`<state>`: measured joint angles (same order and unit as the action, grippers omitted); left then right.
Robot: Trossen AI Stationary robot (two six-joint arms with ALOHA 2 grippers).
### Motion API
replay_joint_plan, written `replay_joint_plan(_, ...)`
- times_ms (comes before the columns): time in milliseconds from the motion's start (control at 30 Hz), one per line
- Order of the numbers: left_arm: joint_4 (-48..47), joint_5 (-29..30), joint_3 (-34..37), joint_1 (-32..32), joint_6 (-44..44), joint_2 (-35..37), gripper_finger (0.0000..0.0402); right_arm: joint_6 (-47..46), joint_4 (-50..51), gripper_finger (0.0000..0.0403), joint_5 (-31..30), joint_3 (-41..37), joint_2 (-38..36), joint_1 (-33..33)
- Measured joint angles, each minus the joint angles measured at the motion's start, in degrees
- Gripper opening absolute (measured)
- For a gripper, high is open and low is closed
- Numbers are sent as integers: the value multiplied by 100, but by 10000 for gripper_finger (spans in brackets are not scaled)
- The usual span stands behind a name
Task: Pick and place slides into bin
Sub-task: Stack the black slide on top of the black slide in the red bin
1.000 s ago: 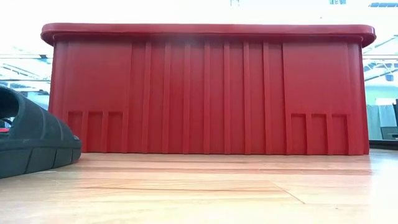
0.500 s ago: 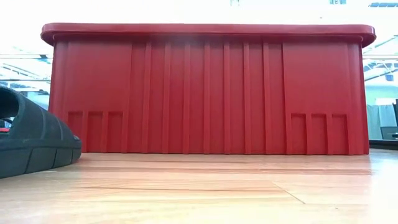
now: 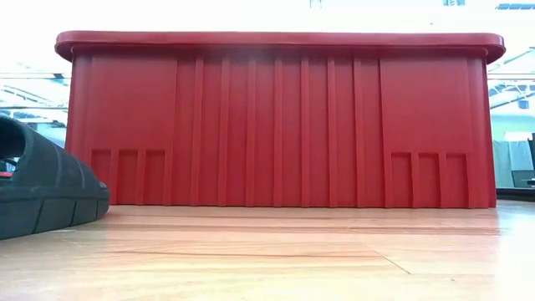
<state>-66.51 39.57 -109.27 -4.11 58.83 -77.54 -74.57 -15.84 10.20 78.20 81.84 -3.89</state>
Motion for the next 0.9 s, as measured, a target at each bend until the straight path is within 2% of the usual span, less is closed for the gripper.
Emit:
replay_joint_plan(267,-22,2,5,-1,-27,-24,54,28,303,235,181,-12,3,47)
replay_joint_plan(900,-187,31,11,-16,-46,-28,54,199,667,235,109,-5,17,176)
